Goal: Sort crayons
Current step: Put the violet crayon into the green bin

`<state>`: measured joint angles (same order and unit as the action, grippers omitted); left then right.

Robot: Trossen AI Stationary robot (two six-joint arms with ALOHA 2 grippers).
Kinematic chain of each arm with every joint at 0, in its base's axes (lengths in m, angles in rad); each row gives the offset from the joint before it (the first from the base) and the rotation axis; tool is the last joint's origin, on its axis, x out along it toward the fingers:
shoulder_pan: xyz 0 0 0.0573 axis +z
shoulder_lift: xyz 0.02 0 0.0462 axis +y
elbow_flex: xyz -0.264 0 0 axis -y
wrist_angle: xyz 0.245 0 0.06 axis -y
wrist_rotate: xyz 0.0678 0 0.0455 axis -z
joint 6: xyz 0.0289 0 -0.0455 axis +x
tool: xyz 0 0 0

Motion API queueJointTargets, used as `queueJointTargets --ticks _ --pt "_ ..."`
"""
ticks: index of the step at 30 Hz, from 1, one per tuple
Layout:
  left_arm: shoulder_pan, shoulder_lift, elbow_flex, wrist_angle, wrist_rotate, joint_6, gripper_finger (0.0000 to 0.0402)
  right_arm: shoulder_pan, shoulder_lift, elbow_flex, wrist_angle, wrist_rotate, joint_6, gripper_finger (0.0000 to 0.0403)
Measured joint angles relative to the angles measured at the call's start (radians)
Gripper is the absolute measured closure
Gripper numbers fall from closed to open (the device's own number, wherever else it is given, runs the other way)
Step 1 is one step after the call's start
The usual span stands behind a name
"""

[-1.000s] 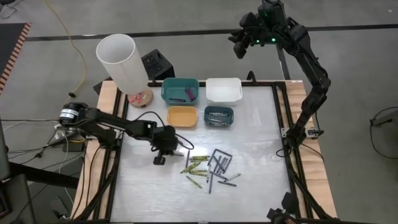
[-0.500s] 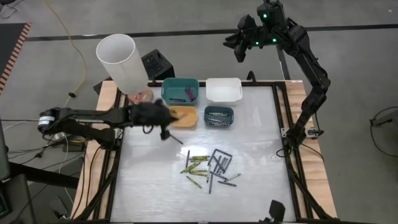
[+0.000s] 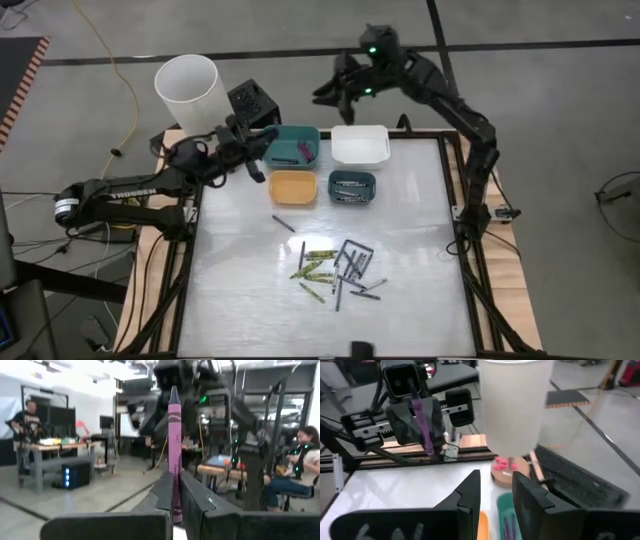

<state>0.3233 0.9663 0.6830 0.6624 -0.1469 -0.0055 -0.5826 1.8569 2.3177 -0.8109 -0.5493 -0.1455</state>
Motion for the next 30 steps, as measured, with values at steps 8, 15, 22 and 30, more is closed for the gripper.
queueJointTargets --ticks 8,15,22,30 --pt "0.0 0.0 0.0 0.102 0.0 -0.004 0.0399 0.085 0.066 -0.001 0.191 -0.039 0.014 0.0294" --pt "-0.001 0.001 0.0 0.107 0.0 -0.002 0.0399 0.126 0.064 0.0 0.276 -0.06 0.015 0.0294" --pt "-0.001 0.001 0.0 0.107 0.0 0.012 0.04 0.162 0.062 0.0 0.301 -0.081 0.015 0.0293" --pt "-0.001 0.001 0.0 0.106 0.0 0.033 0.0401 0.219 0.063 0.0 0.358 0.026 -0.034 0.0276"
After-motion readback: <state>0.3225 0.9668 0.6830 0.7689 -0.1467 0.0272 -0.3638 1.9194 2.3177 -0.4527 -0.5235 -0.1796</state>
